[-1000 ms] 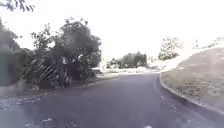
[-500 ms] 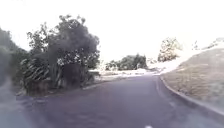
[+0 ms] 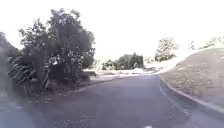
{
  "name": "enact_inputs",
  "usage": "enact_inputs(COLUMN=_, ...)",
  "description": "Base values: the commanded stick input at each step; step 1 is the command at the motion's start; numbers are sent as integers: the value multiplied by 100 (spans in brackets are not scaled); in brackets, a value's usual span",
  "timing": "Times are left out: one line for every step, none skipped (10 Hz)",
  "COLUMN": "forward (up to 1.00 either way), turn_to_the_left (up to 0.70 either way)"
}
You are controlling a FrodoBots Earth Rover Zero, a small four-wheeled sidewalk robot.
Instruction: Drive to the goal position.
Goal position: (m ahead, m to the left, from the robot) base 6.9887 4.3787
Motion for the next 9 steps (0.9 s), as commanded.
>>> enact_inputs(forward=100, turn_to_the_left=-40)
enact_inputs(forward=100, turn_to_the_left=-40)
enact_inputs(forward=100, turn_to_the_left=-40)
enact_inputs(forward=100, turn_to_the_left=-40)
enact_inputs(forward=100, turn_to_the_left=-40)
enact_inputs(forward=100, turn_to_the_left=-23)
enact_inputs(forward=100, turn_to_the_left=0)
enact_inputs(forward=100, turn_to_the_left=0)
enact_inputs(forward=100, turn_to_the_left=0)
